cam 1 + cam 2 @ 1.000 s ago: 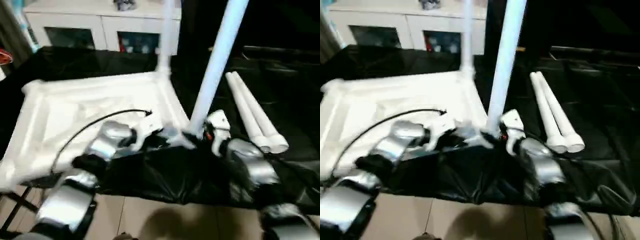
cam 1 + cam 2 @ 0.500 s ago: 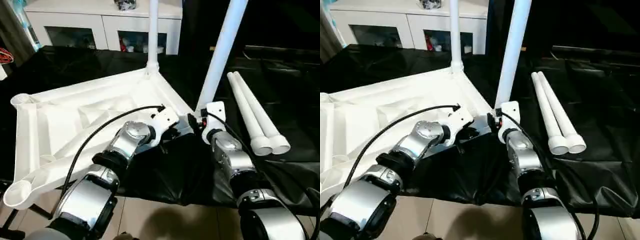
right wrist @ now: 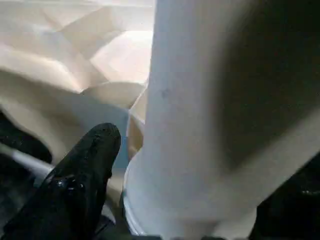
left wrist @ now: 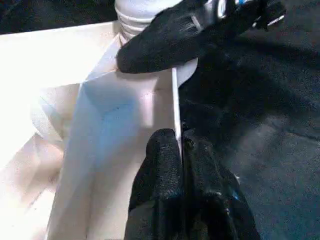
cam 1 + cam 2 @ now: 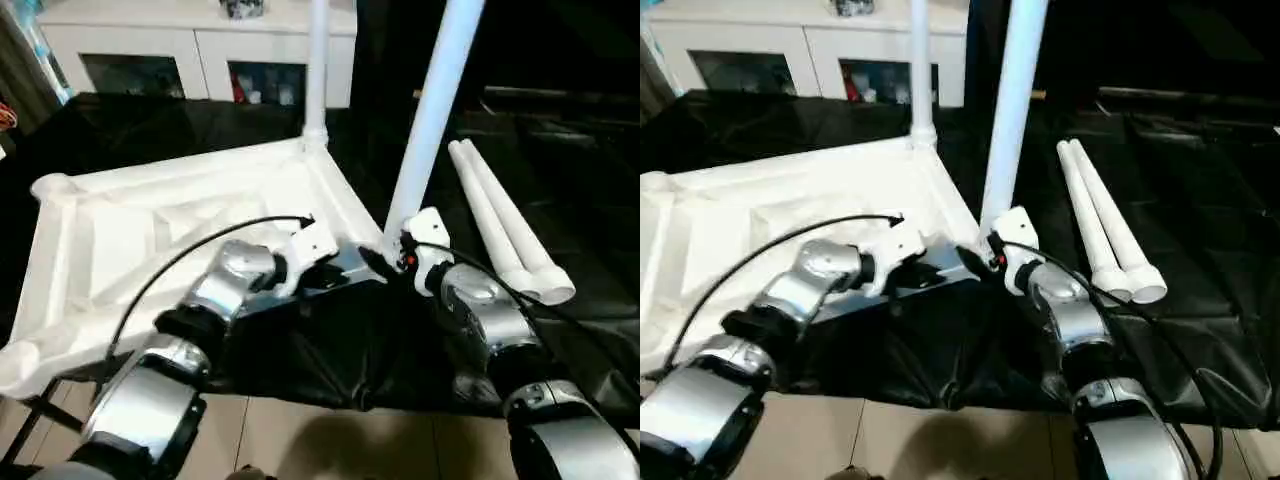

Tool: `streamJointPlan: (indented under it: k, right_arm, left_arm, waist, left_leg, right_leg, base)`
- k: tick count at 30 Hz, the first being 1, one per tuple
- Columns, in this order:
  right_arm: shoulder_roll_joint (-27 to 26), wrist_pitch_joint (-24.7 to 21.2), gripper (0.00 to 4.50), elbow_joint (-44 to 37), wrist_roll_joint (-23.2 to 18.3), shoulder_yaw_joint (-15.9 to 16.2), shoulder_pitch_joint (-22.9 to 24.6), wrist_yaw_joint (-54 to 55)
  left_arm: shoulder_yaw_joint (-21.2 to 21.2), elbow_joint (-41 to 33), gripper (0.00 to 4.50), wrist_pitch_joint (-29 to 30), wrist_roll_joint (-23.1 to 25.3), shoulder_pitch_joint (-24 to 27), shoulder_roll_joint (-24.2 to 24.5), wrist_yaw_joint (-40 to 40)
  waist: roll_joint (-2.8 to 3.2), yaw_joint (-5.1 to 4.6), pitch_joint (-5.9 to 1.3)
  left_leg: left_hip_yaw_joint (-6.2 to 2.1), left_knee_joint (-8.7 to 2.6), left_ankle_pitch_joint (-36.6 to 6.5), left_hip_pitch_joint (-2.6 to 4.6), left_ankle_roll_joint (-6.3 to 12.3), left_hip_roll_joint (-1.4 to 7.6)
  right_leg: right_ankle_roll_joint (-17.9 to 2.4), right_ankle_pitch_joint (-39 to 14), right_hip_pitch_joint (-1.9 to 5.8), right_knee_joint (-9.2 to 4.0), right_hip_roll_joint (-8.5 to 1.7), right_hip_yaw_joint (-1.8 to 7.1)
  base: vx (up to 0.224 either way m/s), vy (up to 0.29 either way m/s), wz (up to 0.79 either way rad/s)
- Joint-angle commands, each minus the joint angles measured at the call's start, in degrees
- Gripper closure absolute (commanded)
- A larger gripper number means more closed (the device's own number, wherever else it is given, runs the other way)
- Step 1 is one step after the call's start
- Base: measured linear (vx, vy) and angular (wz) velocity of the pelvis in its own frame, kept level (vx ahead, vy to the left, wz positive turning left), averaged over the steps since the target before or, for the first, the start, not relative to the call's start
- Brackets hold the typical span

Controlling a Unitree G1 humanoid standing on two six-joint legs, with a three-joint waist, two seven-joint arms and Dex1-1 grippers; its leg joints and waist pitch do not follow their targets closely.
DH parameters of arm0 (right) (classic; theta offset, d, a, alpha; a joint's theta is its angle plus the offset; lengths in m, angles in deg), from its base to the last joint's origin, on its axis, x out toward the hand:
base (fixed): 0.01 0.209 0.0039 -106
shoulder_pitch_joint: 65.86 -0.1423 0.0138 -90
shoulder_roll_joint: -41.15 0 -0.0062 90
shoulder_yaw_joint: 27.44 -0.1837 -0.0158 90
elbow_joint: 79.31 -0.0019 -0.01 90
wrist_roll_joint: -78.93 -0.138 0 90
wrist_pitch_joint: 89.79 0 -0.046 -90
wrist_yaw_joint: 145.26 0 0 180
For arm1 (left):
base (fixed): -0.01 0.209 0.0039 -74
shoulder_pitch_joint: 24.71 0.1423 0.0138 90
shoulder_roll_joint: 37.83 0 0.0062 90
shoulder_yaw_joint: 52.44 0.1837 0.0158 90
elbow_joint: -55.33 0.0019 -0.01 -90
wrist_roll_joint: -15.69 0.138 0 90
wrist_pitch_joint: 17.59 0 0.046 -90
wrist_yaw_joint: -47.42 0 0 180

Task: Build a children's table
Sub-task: Rotate leg to tighten

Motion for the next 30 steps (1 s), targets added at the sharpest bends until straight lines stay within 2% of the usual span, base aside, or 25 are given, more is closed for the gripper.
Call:
streamJointPlan:
  k: [1, 3, 4, 7, 12, 16, 20, 24, 30]
  right_arm:
    - [1.32, 0.5, 0.73, -1.47, -0.32, 1.9, 0.37, -4.82]
    - [3.47, 0.84, 0.73, -3.23, -1.26, 3.04, 1.24, -10.5]
    - [4.3, 0.43, 0.73, -4.26, -1.86, 3.48, 1.68, -13.1]
    - [6.16, -0.72, 0.73, -6.73, -2.94, 4.32, 2.69, -19.15]
    - [7.37, -2.27, 0.73, -9.5, -4.45, 4.71, 3.8, -23.91]
    - [9.0, -5.18, 1.09, -13.19, -6.48, 6.29, 5.5, -29.5]
    - [9.23, -6.54, 1.49, -14.68, -6.37, 6.66, 6.47, -31.17]
    - [9.09, -7.67, 1.77, -15.98, -6.66, 6.98, 7.26, -31.66]
    - [8.02, -9.34, 1.81, -18.18, -7.78, 6.71, 9.03, -29.91]
  left_arm:
    - [0.97, -2.51, 4.5, -2.24, -1.4, 0.32, 0.13, 4.0]
    - [1.16, -3.47, 4.5, -2.66, -1.93, 0.75, 1.57, 7.31]
    - [1.2, -3.65, 4.5, -2.89, -2.11, 0.83, 2.16, 8.47]
    - [1.24, -3.55, 4.5, -3.47, -2.55, 0.7, 3.69, 11.33]
    - [1.14, -3.71, 4.5, -3.75, -3.02, 0.7, 4.79, 14.12]
    - [1.21, -4.54, 4.5, -3.48, -4.1, 0.99, 6.03, 17.87]
    - [1.23, -4.63, 4.5, -3.36, -4.38, 1.03, 6.37, 19.25]
    - [1.19, -4.48, 4.5, -3.28, -4.32, 1.02, 6.32, 19.49]
    - [0.38, -4.06, 4.5, -2.24, -4.53, 0.87, 5.35, 17.44]
  waist:
    - [-0.15, 0.32, -3.91]
    - [-0.35, 0.46, -3.93]
    - [-0.33, 0.62, -3.98]
    - [-0.28, 1.11, -4.18]
    - [-0.34, 1.34, -4.09]
    - [-0.31, 1.63, -4.18]
    - [-0.3, 1.99, -4.4]
    - [-0.13, 2.5, -4.5]
    - [-0.34, 2.7, -4.48]
  left_leg:
    - [-2.39, -3.72, -9.36, 0.53, 4.55, 5.21]
    - [-2.28, -3.67, -9.64, 0.5, 4.91, 5.22]
    - [-2.32, -3.61, -8.88, 0.31, 5.28, 5.19]
    - [-2.29, -3.48, -7.79, 0.39, 6.04, 5.32]
    - [-2.35, -3.54, -7.94, 0.37, 5.81, 5.41]
    - [-2.34, -3.5, -7.47, 0.4, 5.6, 5.36]
    - [-2.37, -3.32, -5.98, 0.2, 6.06, 5.4]
    - [-2.35, -3.24, -5.7, 0.29, 5.94, 5.5]
    - [-2.32, -3.23, -5.77, 0.18, 5.67, 5.38]
  right_leg:
    - [-9.07, -15.87, 2.86, -4.06, -7.33, 4.43]
    - [-9.02, -15.82, 2.92, -4.09, -7.36, 4.47]
    - [-9.02, -14.98, 3.01, -3.87, -7.24, 4.44]
    - [-9.47, -13.04, 2.83, -3.58, -7.26, 4.46]
    - [-9.45, -13.74, 2.82, -3.67, -7.3, 4.4]
    - [-9.09, -13.93, 2.82, -3.71, -7.32, 4.41]
    - [-9.32, -11.64, 2.78, -3.3, -7.3, 4.39]
    - [-9.65, -10.36, 2.57, -3.14, -7.29, 4.33]
    - [-9.2, -10.91, 2.68, -3.23, -7.33, 4.32]
  base:
    - [0.0, 0.0, 0.0]
    - [0.0, 0.0, 0.0]
    - [0.0, 0.0, 0.0]
    - [0.0, 0.0, 0.0]
    - [0.0, 0.0, 0.0]
    - [0.0, 0.0, 0.0]
    - [0.0, 0.0, 0.0]
    - [0.0, 0.0, 0.0]
    - [0.0, 0.0, 0.0]
